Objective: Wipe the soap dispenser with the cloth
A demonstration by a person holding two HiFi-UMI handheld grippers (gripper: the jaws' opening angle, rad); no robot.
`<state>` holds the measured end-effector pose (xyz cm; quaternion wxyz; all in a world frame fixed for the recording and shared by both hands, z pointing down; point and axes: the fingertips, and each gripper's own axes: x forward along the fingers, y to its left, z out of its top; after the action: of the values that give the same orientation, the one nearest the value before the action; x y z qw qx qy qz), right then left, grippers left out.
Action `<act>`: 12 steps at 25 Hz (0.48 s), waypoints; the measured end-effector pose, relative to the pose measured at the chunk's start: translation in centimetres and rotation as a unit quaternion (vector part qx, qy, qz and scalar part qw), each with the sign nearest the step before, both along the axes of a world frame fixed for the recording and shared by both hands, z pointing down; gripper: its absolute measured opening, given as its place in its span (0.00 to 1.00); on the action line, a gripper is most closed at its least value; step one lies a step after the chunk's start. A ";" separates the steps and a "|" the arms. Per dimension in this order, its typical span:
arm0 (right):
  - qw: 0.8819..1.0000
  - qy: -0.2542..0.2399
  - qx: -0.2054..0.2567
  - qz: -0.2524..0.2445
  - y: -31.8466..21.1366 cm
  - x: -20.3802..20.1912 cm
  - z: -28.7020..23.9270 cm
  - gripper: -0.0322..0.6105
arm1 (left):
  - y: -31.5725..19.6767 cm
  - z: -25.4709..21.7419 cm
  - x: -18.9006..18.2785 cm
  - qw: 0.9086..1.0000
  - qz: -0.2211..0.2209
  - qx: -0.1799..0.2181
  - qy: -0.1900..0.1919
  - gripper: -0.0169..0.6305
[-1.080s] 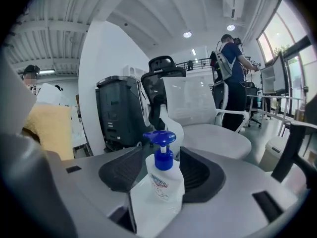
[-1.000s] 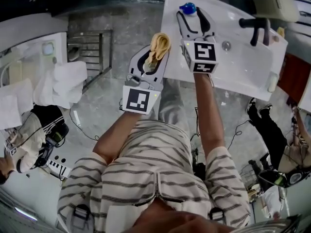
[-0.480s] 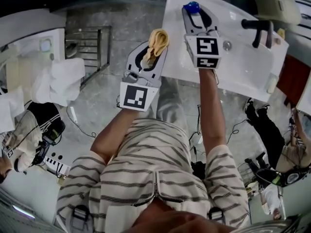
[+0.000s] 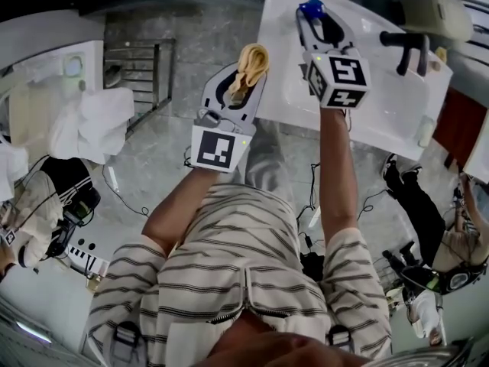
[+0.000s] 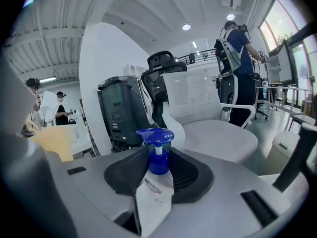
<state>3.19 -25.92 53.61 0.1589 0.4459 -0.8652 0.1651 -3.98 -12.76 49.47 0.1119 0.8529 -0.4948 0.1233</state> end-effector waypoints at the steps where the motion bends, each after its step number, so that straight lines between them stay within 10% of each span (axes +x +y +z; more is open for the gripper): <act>1: 1.000 -0.006 -0.001 0.001 0.0 0.1 -0.5 0.25 | 0.1 -0.2 0.1 1.000 0.001 0.001 0.000 0.18; 12: 0.999 -0.040 -0.010 -0.007 1.8 1.2 -6.8 0.25 | 1.3 -3.3 1.5 0.999 0.021 0.027 0.005 0.18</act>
<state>4.39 -24.07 46.80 0.1299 0.4310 -0.8724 0.1903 -2.53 -11.43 46.20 0.0893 0.8665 -0.4792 0.1078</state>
